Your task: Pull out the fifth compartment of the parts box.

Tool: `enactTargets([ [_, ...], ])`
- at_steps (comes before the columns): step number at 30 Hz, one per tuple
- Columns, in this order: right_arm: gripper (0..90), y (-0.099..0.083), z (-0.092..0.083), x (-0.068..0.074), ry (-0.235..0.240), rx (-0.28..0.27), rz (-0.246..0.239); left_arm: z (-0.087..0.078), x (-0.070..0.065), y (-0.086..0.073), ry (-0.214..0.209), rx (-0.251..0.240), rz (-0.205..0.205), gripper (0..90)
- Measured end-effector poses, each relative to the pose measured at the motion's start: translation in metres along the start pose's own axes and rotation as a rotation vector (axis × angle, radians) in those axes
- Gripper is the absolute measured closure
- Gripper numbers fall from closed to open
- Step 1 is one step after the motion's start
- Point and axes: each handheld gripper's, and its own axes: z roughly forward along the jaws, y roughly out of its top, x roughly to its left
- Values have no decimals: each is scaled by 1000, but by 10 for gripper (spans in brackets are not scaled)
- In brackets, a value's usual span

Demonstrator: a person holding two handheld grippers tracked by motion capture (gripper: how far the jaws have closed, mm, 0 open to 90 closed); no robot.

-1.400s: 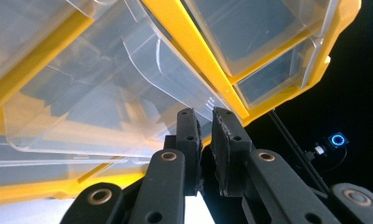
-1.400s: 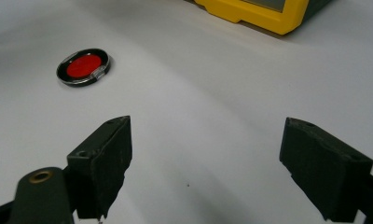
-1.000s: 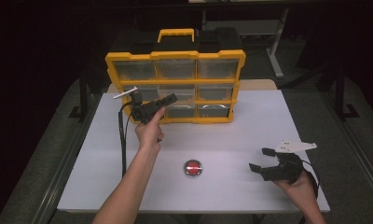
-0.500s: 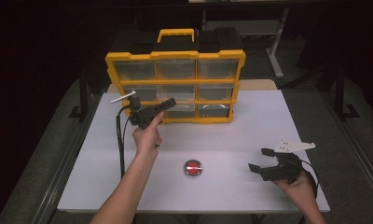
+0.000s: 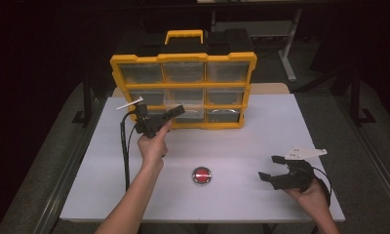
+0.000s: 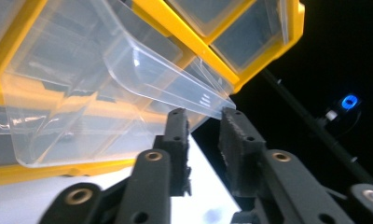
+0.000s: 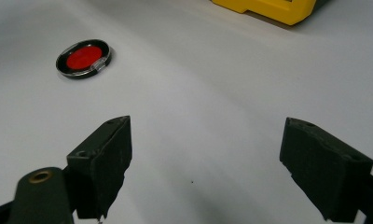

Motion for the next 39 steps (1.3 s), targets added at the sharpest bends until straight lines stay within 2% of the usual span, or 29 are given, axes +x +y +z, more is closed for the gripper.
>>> enactTargets([
  [1,159,0,-2,0,0,0,9,-3,-4,1,21,22,42,627],
  [2,160,0,-2,0,0,-6,10,-5,-5,2,21,36,73,600],
  [3,160,0,-3,0,0,-7,6,-5,-5,2,21,36,73,566],
  [5,160,0,-3,0,-1,-7,4,-8,-9,3,26,82,111,534],
  [6,160,0,-4,0,-1,-7,5,-10,-11,5,28,110,149,498],
  [7,160,0,-4,-1,-2,-5,5,-15,-18,8,34,155,231,451],
  [8,160,0,-4,-1,-2,-4,8,-15,-18,8,34,155,231,431],
  [9,160,0,-4,-1,-2,-6,7,-17,-21,10,37,172,278,419],
  [10,160,0,-4,-1,-2,-6,7,-22,-30,14,65,212,356,397],
  [11,160,0,-4,-1,-2,-6,7,-22,-30,14,65,212,356,382],
  [13,160,0,-4,0,-2,-7,8,-27,-38,20,77,232,441,379],
  [15,160,1,-3,0,-1,-4,9,-30,-46,28,66,247,494,366],
  [16,160,1,-2,0,2,-3,0,-31,-52,36,63,275,556,351],
  [17,160,1,-2,1,3,-2,2,-31,-55,40,64,290,581,348],
  [18,160,1,-1,1,3,0,6,-31,-55,40,64,290,581,343],
  [21,160,1,-1,1,2,-2,3,-29,-61,53,74,347,643,345],
  [22,160,0,-1,1,2,2,1,-27,-64,60,75,386,695,357],
  [23,160,0,-1,1,2,2,1,-27,-64,60,75,386,695,361],
  [24,160,0,-1,0,3,5,5,-23,-67,65,70,428,741,364],
  [28,160,-1,1,0,3,10,3,-11,-72,74,58,490,838,390],
  [30,160,-1,1,0,7,11,-4,-4,-75,78,66,529,893,419],
  [31,160,-1,1,0,7,11,-4,-4,-75,78,66,529,893,425],
  [33,161,-1,2,0,7,19,3,4,-77,81,68,573,916,428],
  [34,161,-1,2,0,10,21,4,12,-79,84,82,608,948,437],
  [39,162,-1,3,-1,17,18,0,25,-77,85,97,634,961,454],
])
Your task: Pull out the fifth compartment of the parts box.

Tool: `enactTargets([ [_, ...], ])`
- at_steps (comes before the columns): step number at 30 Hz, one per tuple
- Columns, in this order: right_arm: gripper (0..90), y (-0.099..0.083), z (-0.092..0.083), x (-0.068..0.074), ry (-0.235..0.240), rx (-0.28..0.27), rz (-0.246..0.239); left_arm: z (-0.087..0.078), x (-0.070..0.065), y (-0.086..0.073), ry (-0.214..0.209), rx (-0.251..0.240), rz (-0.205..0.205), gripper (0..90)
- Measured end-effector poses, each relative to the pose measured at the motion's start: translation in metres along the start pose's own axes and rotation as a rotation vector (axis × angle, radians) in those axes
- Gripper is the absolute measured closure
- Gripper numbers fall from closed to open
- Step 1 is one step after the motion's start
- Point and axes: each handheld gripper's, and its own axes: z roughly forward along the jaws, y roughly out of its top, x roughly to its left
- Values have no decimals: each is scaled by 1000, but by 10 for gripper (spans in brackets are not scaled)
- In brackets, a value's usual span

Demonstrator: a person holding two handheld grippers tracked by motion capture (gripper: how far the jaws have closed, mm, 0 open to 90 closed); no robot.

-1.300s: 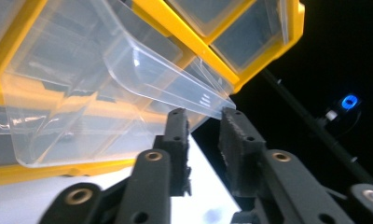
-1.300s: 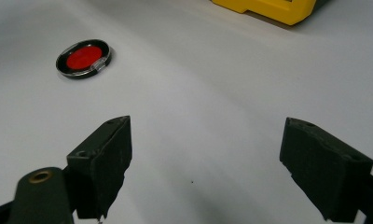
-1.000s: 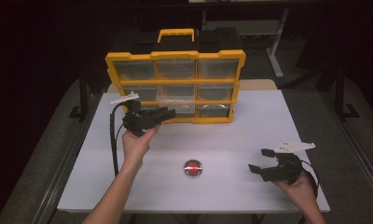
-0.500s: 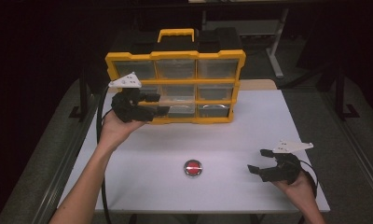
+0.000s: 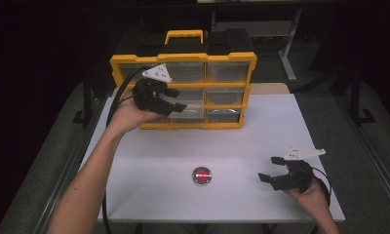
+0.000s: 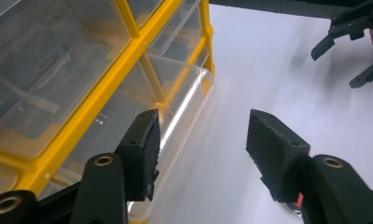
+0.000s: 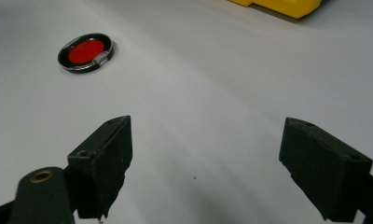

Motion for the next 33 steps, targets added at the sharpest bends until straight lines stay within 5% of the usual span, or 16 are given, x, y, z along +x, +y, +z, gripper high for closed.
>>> enactTargets([
  [9,162,0,0,-1,8,-1,-5,23,8,1,-22,89,60,470],
  [19,162,-1,-1,-2,10,0,-1,43,20,-2,-58,150,70,583],
  [28,162,-1,-3,-3,7,-7,-2,42,22,-5,-58,157,90,660],
  [33,162,-2,-4,-2,5,-8,1,39,21,-7,-100,152,103,681],
])
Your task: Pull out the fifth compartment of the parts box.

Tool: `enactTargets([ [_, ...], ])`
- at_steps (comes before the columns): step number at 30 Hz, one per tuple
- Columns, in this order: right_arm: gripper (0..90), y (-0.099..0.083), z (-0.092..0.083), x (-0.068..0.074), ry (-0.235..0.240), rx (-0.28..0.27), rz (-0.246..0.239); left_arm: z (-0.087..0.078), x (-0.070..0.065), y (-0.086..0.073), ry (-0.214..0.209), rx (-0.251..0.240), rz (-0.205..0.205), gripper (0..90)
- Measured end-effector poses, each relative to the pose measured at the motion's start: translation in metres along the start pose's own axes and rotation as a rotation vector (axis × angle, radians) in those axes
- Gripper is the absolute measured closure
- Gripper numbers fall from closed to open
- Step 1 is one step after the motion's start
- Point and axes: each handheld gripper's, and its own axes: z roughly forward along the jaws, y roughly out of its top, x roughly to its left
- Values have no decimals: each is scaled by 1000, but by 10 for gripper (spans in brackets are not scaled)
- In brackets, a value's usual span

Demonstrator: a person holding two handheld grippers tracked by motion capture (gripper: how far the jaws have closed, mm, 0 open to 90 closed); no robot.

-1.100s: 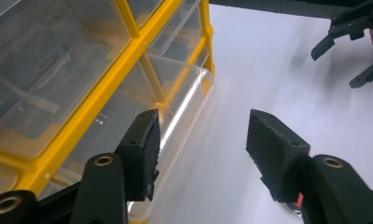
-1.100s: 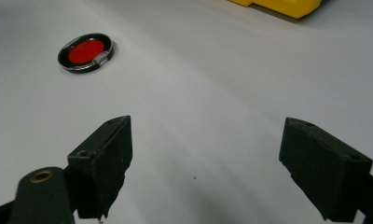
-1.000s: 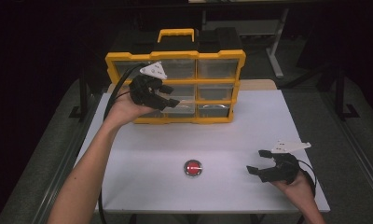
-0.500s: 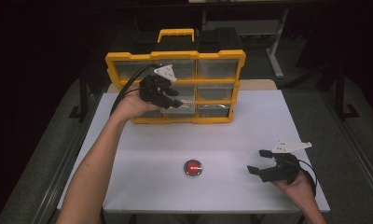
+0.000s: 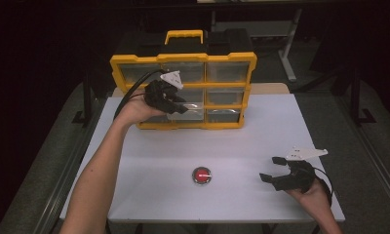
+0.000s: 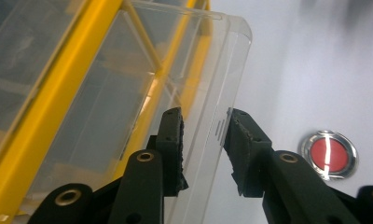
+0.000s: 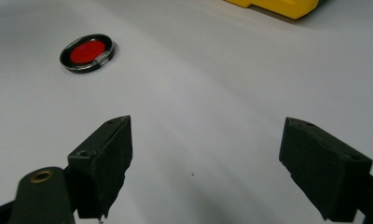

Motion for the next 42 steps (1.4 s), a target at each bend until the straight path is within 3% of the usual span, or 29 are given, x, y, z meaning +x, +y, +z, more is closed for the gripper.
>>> enactTargets([
  [12,163,-1,-2,2,-1,1,4,-10,-14,-11,-84,-29,37,713],
  [23,163,-1,-1,2,0,2,-1,-12,-18,-15,-106,-40,39,716],
  [27,163,-1,-1,2,0,2,0,-15,-21,-14,-125,-38,58,720],
  [42,162,0,2,4,5,8,-7,-14,-24,-21,-138,-55,38,708],
])
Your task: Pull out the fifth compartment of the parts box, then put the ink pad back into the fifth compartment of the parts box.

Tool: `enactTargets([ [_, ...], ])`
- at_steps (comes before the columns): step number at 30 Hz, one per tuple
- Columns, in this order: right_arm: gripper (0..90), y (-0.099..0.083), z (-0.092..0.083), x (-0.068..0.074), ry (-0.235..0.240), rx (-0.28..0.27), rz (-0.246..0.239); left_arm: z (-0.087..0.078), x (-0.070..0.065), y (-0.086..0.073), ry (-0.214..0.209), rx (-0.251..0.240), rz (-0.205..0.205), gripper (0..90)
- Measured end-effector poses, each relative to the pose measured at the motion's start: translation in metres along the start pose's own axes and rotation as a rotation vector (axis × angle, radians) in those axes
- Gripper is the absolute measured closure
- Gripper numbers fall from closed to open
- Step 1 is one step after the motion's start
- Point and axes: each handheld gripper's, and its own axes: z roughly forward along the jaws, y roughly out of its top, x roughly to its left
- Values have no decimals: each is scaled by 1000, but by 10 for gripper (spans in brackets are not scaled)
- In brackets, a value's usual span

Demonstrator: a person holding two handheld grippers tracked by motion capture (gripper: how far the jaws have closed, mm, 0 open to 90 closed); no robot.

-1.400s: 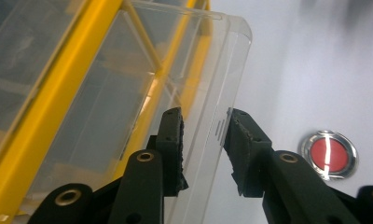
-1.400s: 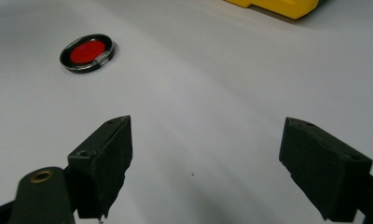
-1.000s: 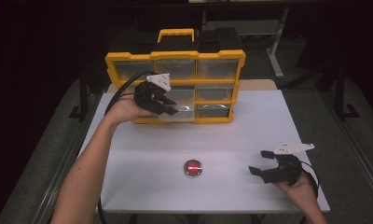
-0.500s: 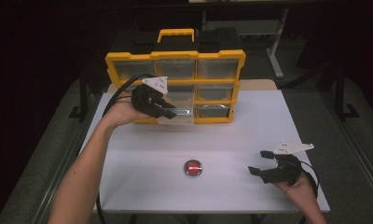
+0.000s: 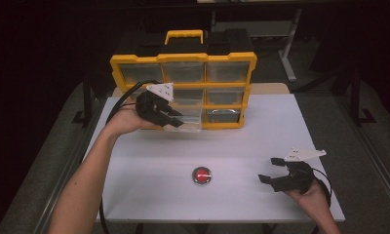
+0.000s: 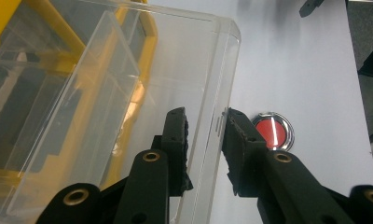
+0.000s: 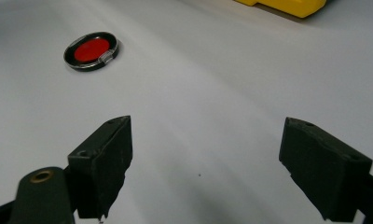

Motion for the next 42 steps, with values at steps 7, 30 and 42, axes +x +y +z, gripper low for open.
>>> enactTargets([
  [7,163,-1,-1,-1,-2,-3,8,1,1,-2,-8,7,-14,649],
  [30,162,-2,0,-5,-15,3,25,-36,-10,-7,-16,-196,-106,454],
  [42,162,-3,1,-4,-18,13,32,-54,-23,-17,24,-240,-101,393],
])
